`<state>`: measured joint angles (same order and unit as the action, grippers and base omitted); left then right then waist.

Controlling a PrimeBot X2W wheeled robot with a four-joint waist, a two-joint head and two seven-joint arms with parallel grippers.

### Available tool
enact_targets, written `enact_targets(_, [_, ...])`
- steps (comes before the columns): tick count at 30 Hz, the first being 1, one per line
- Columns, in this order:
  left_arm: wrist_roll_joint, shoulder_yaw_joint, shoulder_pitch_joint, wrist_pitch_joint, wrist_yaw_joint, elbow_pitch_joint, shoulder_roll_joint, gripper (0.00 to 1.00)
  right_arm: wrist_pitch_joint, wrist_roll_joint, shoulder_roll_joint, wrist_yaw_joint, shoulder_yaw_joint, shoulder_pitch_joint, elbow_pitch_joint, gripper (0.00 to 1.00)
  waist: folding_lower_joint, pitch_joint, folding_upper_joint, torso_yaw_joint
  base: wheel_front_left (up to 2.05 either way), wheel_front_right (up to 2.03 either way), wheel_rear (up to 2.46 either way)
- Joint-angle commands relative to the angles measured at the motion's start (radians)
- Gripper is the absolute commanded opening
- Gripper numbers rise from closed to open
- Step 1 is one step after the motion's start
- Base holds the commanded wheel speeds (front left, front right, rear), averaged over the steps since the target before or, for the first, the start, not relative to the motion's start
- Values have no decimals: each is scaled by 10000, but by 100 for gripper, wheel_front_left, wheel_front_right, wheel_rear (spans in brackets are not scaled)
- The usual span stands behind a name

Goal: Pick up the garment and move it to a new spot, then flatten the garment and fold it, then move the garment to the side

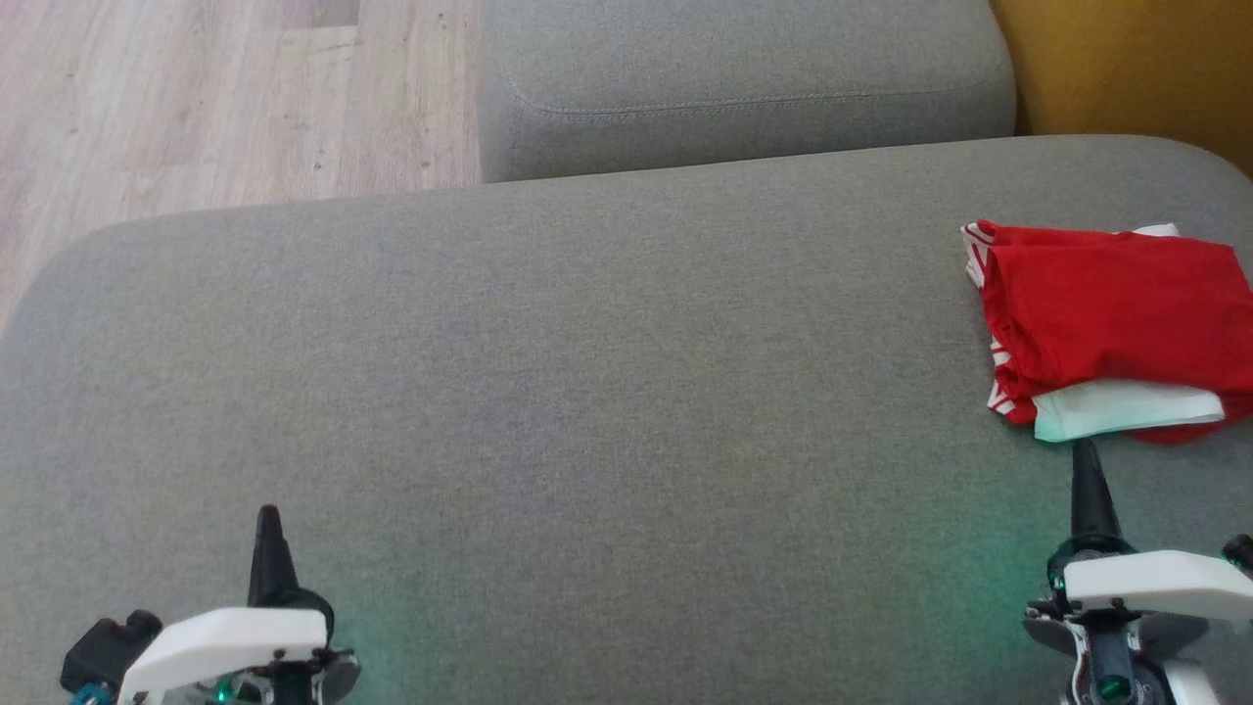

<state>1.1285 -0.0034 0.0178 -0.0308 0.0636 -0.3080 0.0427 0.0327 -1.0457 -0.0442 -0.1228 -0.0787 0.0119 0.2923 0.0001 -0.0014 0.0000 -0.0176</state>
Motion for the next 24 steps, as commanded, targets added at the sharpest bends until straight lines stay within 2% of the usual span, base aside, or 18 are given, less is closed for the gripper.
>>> enact_targets(1, [220,283,561,58,114,375,48,0,-81,-285,-69,-50,70,577,-392,0,-1,1,0,4,0,0,0])
enact_targets(24, [2464,717,729,734,387,497,61,0,-746,-2911,-77,-64,-124,763,-434,0,-1,22,0,88,0,0,0])
